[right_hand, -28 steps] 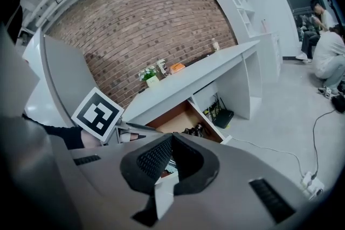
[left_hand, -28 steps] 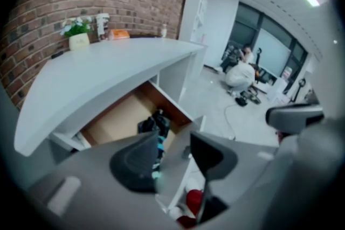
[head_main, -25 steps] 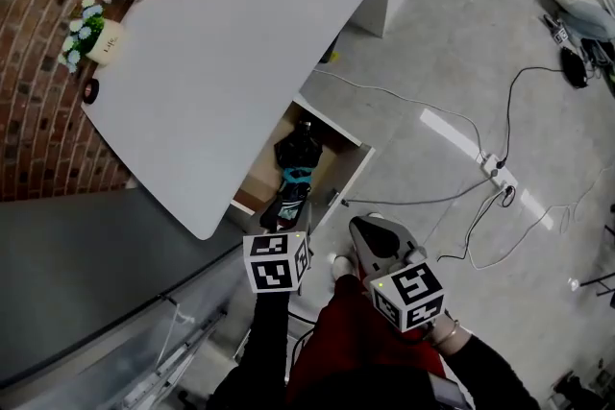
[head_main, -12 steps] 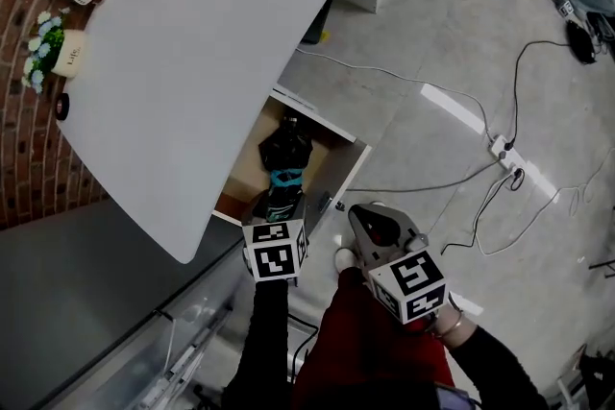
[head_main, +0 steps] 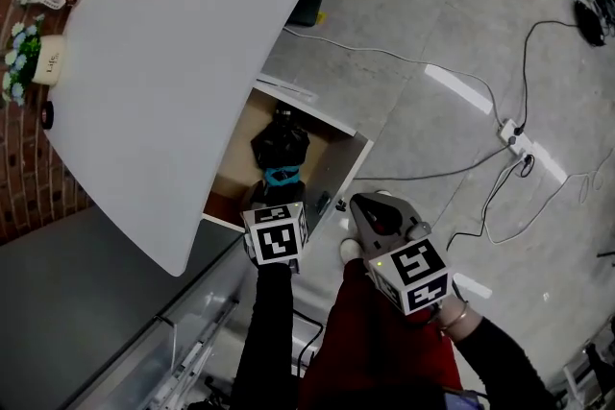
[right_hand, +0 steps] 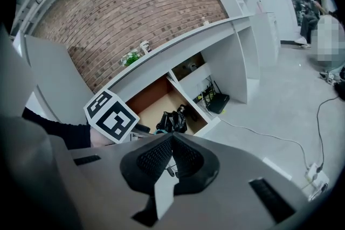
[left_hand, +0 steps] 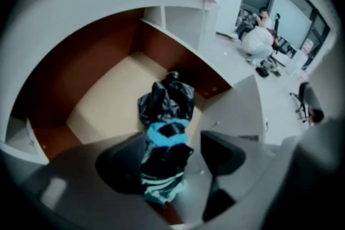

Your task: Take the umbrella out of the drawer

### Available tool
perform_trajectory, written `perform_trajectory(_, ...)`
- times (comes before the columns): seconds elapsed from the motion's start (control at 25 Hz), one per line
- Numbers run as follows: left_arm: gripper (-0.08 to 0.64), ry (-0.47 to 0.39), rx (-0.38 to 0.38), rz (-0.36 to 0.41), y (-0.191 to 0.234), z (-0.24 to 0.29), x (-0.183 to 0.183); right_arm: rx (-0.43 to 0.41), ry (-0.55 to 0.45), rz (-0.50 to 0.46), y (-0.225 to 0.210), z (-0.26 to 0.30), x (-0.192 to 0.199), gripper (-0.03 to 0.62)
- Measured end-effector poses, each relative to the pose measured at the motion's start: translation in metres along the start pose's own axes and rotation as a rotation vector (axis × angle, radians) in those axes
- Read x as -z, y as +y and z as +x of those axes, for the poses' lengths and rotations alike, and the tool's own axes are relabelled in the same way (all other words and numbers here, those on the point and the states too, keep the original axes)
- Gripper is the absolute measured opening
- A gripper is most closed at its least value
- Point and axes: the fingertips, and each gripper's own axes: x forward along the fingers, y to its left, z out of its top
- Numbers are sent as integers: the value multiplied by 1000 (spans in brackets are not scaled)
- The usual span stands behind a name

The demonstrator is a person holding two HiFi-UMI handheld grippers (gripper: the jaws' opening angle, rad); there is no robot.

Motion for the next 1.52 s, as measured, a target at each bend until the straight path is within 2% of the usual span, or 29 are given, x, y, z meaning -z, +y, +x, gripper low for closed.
perform_trajectory(0.28, 322, 51, -32, 43, 3, 25, 2, -10, 10, 7, -8, 9, 5, 2)
perform_trajectory(0.72, 322, 110, -82, 32, 8, 53, 6, -17, 51, 18, -16, 21, 18, 2)
perform_trajectory(0.88, 322, 136, -103, 60, 12, 64, 9, -20, 57, 18, -18, 23, 21, 2)
perform_trajectory(1.52, 321, 202, -183, 103, 14, 78, 12, -25, 85, 11, -23, 23, 27, 2)
